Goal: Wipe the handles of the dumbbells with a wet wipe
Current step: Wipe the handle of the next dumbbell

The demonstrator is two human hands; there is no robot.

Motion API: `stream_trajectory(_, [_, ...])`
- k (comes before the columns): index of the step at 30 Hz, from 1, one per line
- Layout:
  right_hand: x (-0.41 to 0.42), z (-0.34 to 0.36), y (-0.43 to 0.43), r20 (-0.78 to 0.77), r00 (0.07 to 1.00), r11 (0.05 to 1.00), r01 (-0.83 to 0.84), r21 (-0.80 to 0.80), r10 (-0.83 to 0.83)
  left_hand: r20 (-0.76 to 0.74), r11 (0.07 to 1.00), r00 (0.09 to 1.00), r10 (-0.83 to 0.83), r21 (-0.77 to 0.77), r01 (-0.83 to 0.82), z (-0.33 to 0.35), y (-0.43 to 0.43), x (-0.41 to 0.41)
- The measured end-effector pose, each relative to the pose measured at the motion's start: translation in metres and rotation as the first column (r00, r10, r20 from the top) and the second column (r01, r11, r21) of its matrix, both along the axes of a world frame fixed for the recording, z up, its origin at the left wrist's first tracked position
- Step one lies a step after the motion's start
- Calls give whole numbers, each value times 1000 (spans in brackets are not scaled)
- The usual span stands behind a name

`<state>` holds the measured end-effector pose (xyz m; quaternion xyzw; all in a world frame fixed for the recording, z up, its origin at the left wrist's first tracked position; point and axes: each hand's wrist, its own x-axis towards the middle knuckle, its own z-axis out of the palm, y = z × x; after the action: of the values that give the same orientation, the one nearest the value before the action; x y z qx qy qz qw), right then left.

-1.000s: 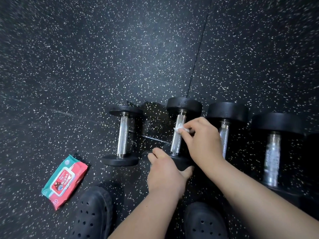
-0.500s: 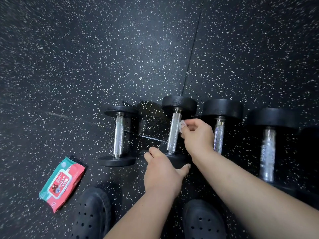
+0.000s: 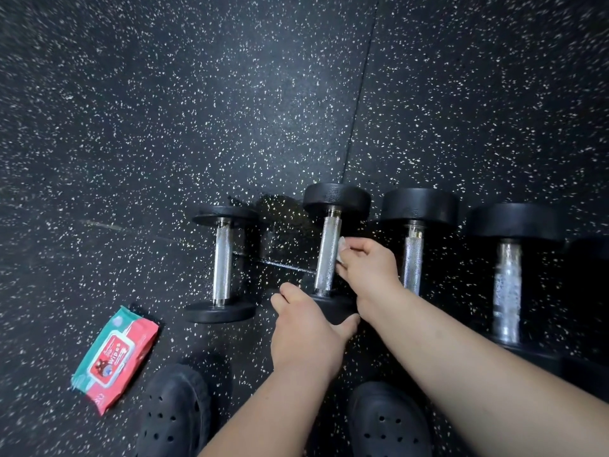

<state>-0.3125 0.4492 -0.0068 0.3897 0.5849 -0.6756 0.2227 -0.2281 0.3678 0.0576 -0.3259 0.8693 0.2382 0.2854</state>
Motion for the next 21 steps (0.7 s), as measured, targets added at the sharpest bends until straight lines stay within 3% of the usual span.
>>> stream_trajectory(5, [-7,0,3,13,998,997,-56,50,55,6,1000,1000,-4,-13,4,1,1,0])
stream_trajectory(8, [-21,1,1,18,1000,999,-21,-31,21,8,1000,1000,-9,-18,10,1,0,0])
stream_trajectory(13, [-9,-1,13,77,969,971,-231,-57,235,21,1000,1000,-16,-11,16,1,-1,0])
stream_trajectory(18, [-28,-2,6,105,975,973,-177,-148,194,20,1000,1000,-13,-12,13,2,0,-1])
stream_trajectory(21, [-28,-6,11,152,948,944,-242,-224,280,20,1000,1000,-19,-8,20,1,-2,-1])
